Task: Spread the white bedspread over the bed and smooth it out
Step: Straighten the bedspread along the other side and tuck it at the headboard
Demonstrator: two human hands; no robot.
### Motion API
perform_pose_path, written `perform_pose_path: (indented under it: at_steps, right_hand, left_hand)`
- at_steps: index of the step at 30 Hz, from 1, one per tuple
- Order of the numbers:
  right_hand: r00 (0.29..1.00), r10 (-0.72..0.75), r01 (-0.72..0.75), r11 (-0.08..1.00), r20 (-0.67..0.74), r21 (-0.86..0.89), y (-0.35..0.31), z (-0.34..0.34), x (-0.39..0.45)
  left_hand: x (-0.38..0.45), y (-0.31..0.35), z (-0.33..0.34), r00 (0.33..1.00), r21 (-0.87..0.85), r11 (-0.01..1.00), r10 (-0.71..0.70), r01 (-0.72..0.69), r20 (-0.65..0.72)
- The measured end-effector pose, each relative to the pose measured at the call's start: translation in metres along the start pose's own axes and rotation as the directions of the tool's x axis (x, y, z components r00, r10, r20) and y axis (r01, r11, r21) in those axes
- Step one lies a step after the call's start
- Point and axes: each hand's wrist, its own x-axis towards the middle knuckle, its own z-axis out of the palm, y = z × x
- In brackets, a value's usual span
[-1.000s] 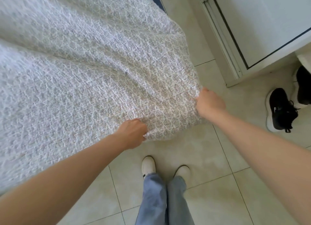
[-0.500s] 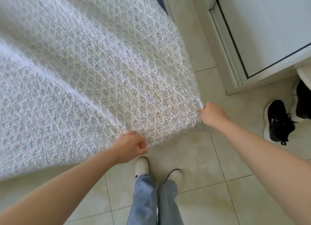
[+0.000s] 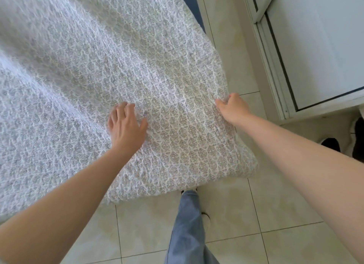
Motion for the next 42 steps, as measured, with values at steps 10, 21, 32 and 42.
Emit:
perform_pose_path:
  at_steps: [10, 21, 32, 42]
  right_hand:
    - [0.994, -0.105, 0.103, 0.992, 0.019, 0.069, -0.07, -0.03, 0.094]
    - [0.967, -0.086, -0.001, 0.94, 0.239, 0.341, -0.149, -0.047, 0.125]
    - [0.998, 0.034, -0.057, 0.889, 0.059, 0.454, -0.118, -0.089, 0.173]
    - [0.838, -0.197, -0.122, 0.842, 0.509, 0.526, -0.154, -0.094, 0.209]
  left_hand:
    - [0.044, 0.009, 0.028, 0.974, 0.115, 0.991, -0.094, 0.072, 0.206]
    - [0.044, 0.014, 0.037, 0.974, 0.126, 0.984, -0.144, 0.124, 0.172]
    - [0.064, 0.075, 0.04, 0.975, -0.057, 0.98, -0.184, 0.193, 0.124]
    - [0.073, 0.094, 0.044, 0.939, -0.052, 0.947, -0.306, 0.317, 0.156]
